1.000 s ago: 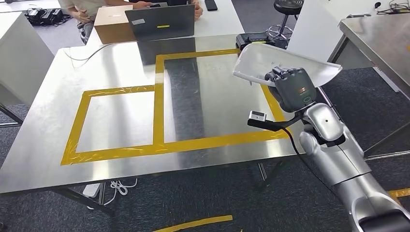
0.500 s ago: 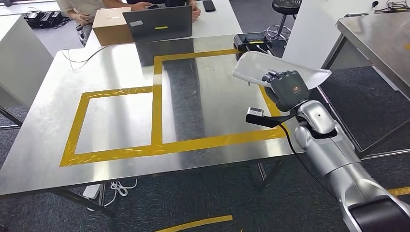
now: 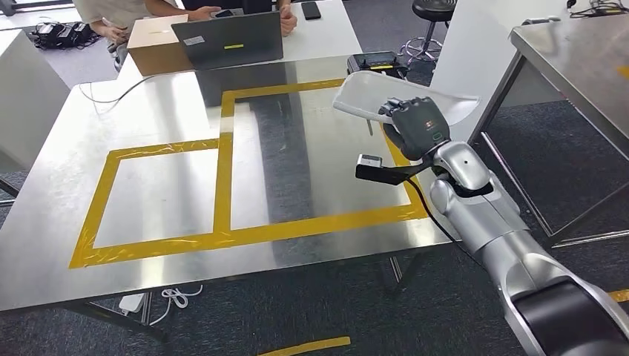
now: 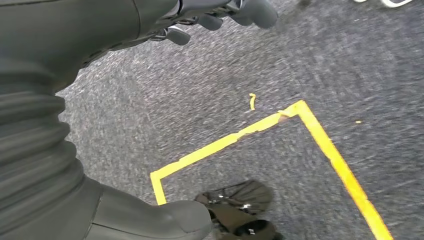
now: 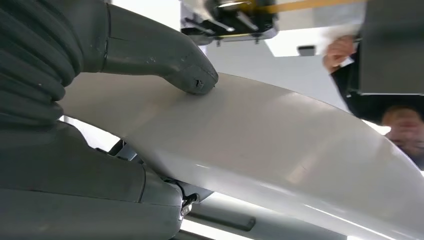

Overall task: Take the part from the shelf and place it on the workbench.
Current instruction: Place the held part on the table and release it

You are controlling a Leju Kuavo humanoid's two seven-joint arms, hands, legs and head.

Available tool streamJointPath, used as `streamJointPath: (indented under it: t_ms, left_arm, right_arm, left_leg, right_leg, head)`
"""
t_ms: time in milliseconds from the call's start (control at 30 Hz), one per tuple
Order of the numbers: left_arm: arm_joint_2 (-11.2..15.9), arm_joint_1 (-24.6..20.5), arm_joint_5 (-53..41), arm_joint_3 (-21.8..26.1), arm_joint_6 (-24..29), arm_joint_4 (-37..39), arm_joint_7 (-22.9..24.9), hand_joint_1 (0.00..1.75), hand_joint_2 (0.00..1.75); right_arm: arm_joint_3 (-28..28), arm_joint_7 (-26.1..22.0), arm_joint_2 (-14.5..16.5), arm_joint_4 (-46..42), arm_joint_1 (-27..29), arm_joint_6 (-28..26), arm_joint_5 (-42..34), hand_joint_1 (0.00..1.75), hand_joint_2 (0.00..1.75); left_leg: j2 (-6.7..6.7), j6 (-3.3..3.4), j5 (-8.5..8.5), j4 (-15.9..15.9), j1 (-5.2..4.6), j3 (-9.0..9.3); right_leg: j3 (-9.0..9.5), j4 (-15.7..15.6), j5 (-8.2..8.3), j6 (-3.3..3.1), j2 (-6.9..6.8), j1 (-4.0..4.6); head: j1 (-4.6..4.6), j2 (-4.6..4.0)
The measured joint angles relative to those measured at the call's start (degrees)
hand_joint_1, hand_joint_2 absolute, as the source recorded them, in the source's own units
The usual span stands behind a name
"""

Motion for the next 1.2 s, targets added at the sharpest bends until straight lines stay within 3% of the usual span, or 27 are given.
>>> streamJointPath:
  t_ms: [67,167,200,233,300,367,433,533,600,667,700,733,800,867,900,967,1200]
  left_arm:
    - [-0.02,-0.54,-0.02,0.00,0.08,-0.01,-0.14,0.00,1.75]
    - [-0.10,-0.76,-0.08,-0.02,0.16,0.02,-0.31,0.00,1.75]
    - [-0.11,-0.64,-0.10,-0.02,0.17,0.03,-0.32,0.00,1.75]
    - [-0.11,-0.52,-0.15,-0.02,0.17,0.04,-0.25,0.00,1.75]
    - [-0.10,-0.41,-0.32,-0.02,0.18,0.04,0.02,0.00,1.75]
    - [-0.09,-0.48,-0.45,-0.03,0.19,0.04,0.30,0.00,1.75]
    - [-0.14,-0.59,-0.49,-0.04,0.20,0.04,0.43,0.00,1.75]
    - [-0.31,-0.56,-0.54,-0.04,0.23,0.04,0.48,0.00,1.75]
    - [-0.33,-0.58,-0.53,-0.04,0.32,0.03,0.60,0.00,1.75]
    - [-0.31,-0.66,-0.38,-0.04,0.56,0.02,0.85,0.00,1.75]
    - [-0.31,-0.68,-0.21,-0.04,0.80,0.02,0.93,0.00,1.75]
    - [-0.31,-0.67,-0.04,-0.04,1.10,0.02,0.91,0.00,1.75]
    - [-0.34,-0.65,0.18,-0.04,1.67,0.02,0.44,0.00,1.75]
    - [-0.47,-0.68,0.21,-0.03,2.05,0.04,-0.11,0.00,1.75]
    - [-0.51,-0.72,0.22,-0.03,2.19,0.04,-0.27,0.00,1.75]
    - [-0.49,-0.69,0.22,-0.02,2.32,0.04,-0.39,0.00,1.75]
    - [-0.51,-0.80,0.25,-0.02,2.19,0.07,-1.17,0.00,1.75]
  right_arm:
    - [1.25,0.01,2.90,1.38,-2.09,0.81,-0.02,1.75,1.75]
    - [2.79,-0.11,5.92,3.36,-3.92,1.05,-0.19,1.75,1.75]
    - [3.23,-0.36,6.61,3.94,-4.09,1.01,-0.29,1.75,1.75]
    - [3.63,-0.67,7.22,4.43,-4.19,0.96,-0.38,1.75,1.75]
    - [4.57,-1.22,8.53,5.34,-4.49,0.87,-0.42,1.75,1.75]
    - [5.78,-1.34,9.95,6.16,-4.91,0.78,-0.24,1.75,1.75]
    - [6.85,-1.20,11.03,6.89,-5.16,0.78,-0.07,1.75,1.75]
    - [7.73,-1.28,12.17,7.61,-5.72,0.54,-0.81,1.75,1.75]
    - [8.25,-1.56,13.13,8.13,-6.53,0.49,-1.45,1.75,1.75]
    - [9.11,-1.70,14.39,8.86,-7.07,1.00,-1.68,1.75,1.75]
    - [9.60,-1.64,15.06,9.26,-7.11,1.30,-1.79,1.75,1.75]
    - [10.07,-1.48,15.74,9.64,-7.11,1.59,-1.92,1.75,1.75]
    - [10.77,-0.88,16.72,10.27,-7.12,1.91,-2.11,1.75,1.75]
    - [11.41,-0.29,17.21,10.85,-7.18,1.90,-2.03,1.75,1.75]
    - [11.74,-0.10,17.36,11.13,-7.13,1.80,-1.94,1.75,1.75]
    - [12.24,0.04,17.53,11.71,-6.98,1.62,-1.85,1.75,1.75]
    - [12.81,1.15,17.11,13.87,-5.15,0.26,-2.30,1.75,1.75]
  left_leg:
    - [0.14,-0.32,-1.78,3.52,-0.01,-1.53]
    - [0.12,-0.10,-5.57,15.02,-0.25,-8.38]
    - [0.12,0.11,-5.29,16.95,-0.31,-10.02]
    - [0.12,0.42,-3.79,16.61,-0.41,-10.60]
    - [0.12,1.24,1.57,10.00,-0.77,-8.90]
    - [0.10,1.87,4.84,3.27,-1.28,-6.38]
    - [-0.08,2.11,4.87,1.38,-1.62,-5.59]
    - [-0.32,2.83,4.76,0.72,-1.31,-5.16]
    - [-0.27,3.41,4.66,0.43,-1.15,-4.74]
    - [-0.18,3.77,4.38,0.45,-1.25,-4.49]
    - [-0.17,3.86,4.20,0.48,-1.31,-4.32]
    - [-0.19,3.88,3.99,0.53,-1.34,-4.09]
    - [-0.36,3.74,3.49,0.64,-1.38,-3.52]
    - [-0.63,3.33,3.06,0.75,-1.48,-3.19]
    - [-0.75,3.11,2.95,0.85,-1.53,-3.21]
    - [-0.84,2.79,2.95,0.82,-1.57,-3.31]
    - [-0.56,2.36,2.99,0.10,-1.52,-2.73]
  right_leg:
    - [0.43,-0.12,-0.31,-0.85,0.16,0.01]
    - [1.28,-0.17,-0.99,-1.69,-0.08,0.52]
    - [1.61,-0.16,-1.25,-1.84,-0.12,0.74]
    - [1.99,-0.16,-1.54,-1.90,-0.12,0.92]
    - [2.81,-0.18,-2.14,-1.83,-0.02,1.08]
    - [3.19,-0.14,-2.65,-1.38,0.23,1.29]
    - [3.21,-0.32,-2.82,-0.71,0.38,1.41]
    - [3.15,0.20,-3.59,0.27,0.11,1.33]
    - [0.68,5.02,-5.94,0.59,-0.13,1.36]
    - [-3.62,12.52,-8.47,0.71,-0.18,1.47]
    - [-5.18,14.78,-8.58,0.71,-0.18,1.49]
    - [-5.75,14.95,-7.52,0.63,-0.19,1.51]
    - [-3.56,8.81,-2.89,0.15,-0.23,1.62]
    - [-0.39,1.71,-0.02,-0.61,-0.34,1.98]
    - [0.51,-0.30,0.42,-0.80,-0.37,2.12]
    - [0.90,-1.28,0.27,-0.80,-0.27,2.26]
    - [1.00,-1.31,0.10,-1.13,0.07,2.30]
  head:
    - [-0.15,0.00]
    - [-0.28,0.00]
    - [-0.27,0.00]
    - [-0.27,0.00]
    - [-0.26,0.00]
    - [-0.30,0.00]
    - [-0.30,0.00]
    - [-0.21,0.00]
    - [-0.10,0.00]
    - [-0.07,0.00]
    - [-0.07,0.00]
    - [-0.07,0.00]
    - [-0.08,0.00]
    - [-0.14,0.00]
    - [-0.17,0.00]
    - [-0.21,0.00]
    - [-0.21,0.00]
